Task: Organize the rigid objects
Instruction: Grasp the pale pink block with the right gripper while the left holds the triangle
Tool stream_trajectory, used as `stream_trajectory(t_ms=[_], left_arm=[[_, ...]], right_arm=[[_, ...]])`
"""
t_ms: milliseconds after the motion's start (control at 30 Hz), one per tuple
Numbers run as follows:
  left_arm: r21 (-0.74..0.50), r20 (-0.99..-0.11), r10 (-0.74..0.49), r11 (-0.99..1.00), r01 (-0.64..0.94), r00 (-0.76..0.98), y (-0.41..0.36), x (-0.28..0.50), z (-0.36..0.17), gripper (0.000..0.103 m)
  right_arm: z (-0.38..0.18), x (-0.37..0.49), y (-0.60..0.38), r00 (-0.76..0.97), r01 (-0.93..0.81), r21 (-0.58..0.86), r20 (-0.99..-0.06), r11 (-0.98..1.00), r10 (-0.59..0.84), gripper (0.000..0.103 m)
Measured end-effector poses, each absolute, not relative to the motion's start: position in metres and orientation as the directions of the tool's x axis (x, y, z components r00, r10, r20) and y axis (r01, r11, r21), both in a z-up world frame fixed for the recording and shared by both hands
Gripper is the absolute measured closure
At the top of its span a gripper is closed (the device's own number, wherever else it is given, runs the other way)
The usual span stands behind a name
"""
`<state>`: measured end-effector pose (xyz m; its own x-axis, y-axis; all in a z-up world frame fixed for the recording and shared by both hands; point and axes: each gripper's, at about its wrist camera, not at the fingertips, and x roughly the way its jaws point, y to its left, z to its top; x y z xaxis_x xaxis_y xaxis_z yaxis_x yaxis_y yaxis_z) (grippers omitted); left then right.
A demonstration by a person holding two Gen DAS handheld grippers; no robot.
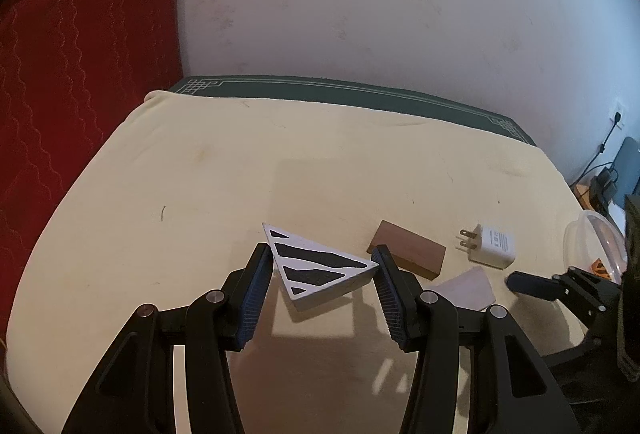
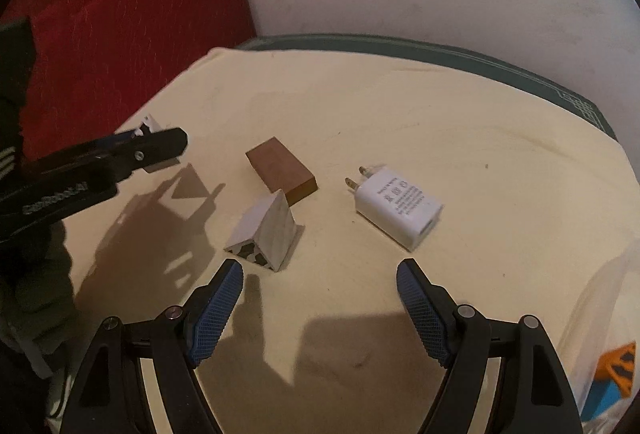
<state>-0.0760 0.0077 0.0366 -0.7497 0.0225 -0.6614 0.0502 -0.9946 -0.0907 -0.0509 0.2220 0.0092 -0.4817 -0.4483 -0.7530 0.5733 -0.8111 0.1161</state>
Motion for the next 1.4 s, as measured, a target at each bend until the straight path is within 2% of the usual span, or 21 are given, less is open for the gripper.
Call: stream_trajectory(t_ms=[233, 533, 600, 667, 767, 1100, 1233, 1400], left_arm=[[-0.093, -0.662, 0.021, -0.994, 0.055, -0.749, 0.007, -0.076, 0.038, 0.051], [-0.105, -0.659, 0.021, -0.992, 0.065, -0.752, 0.002, -0.075, 0.040, 0.051], [-0.106, -0.660, 0.021, -0.992, 0.066, -0.751, 0.001, -0.075, 0.040, 0.051], [-0.109, -0.661, 0.023, -0.992, 0.066, -0.750, -0.002, -0.075, 0.041, 0.051], [-0.119, -0.664, 0.022, -0.990, 0.076, -0.748, -0.005, -0.076, 0.042, 0.051], [-0.146, -0.681, 0.029, -0.984, 0.097, -0.732, -0.017, -0.069, 0.043, 0.049], [-0.165, -0.679, 0.044, -0.982, 0.094, -0.732, -0.023, -0.065, 0.045, 0.039], [-0.176, -0.693, 0.065, -0.981, 0.081, -0.718, -0.022, -0.056, 0.038, 0.037]], right_arm=[[0.010, -0.059, 0.206, -0.463, 0.618, 0.078, -0.768, -0.783, -0.442, 0.021], [0.013, -0.065, 0.186, -0.442, 0.679, 0.040, -0.775, -0.733, -0.451, 0.033], [0.014, -0.065, 0.185, -0.435, 0.686, 0.049, -0.772, -0.726, -0.464, 0.038], [0.015, -0.066, 0.183, -0.430, 0.687, 0.060, -0.770, -0.724, -0.472, 0.049], [0.014, -0.062, 0.184, -0.425, 0.689, 0.069, -0.769, -0.722, -0.479, 0.058], [0.014, -0.040, 0.205, -0.463, 0.600, 0.134, -0.746, -0.789, -0.479, 0.072], [0.013, -0.027, 0.217, -0.477, 0.562, 0.163, -0.737, -0.811, -0.479, 0.071], [0.011, -0.015, 0.218, -0.491, 0.540, 0.166, -0.733, -0.825, -0.470, 0.071]])
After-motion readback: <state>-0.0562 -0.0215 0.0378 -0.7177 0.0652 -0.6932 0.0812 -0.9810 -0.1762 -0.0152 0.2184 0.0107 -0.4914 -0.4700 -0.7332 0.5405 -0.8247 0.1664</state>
